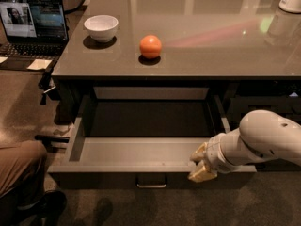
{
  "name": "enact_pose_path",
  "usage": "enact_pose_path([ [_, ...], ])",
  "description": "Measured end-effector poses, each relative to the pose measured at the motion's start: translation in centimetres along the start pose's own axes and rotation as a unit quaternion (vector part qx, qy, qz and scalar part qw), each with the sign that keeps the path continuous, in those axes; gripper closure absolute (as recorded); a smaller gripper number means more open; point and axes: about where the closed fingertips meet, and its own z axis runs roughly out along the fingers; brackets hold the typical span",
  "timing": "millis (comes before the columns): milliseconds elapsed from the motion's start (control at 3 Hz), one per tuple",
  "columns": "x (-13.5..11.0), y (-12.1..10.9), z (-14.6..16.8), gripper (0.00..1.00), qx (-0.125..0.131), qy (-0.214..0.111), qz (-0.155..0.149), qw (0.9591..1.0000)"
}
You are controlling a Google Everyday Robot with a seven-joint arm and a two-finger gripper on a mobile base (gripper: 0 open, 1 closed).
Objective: Close top drawer
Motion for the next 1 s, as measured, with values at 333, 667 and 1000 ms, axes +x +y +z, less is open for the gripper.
enact_pose_path([
  [333, -1.3, -1.6, -0.1, 0.88, 0.016, -0.008, 0.003, 0.9998],
  [667, -1.5, -1.9, 0.0, 1.0, 0.022, -0.011, 0.003, 0.9997],
  [1000, -2.6, -2.9, -0.7, 1.0, 0.047, -0.019, 0.007, 0.9987],
])
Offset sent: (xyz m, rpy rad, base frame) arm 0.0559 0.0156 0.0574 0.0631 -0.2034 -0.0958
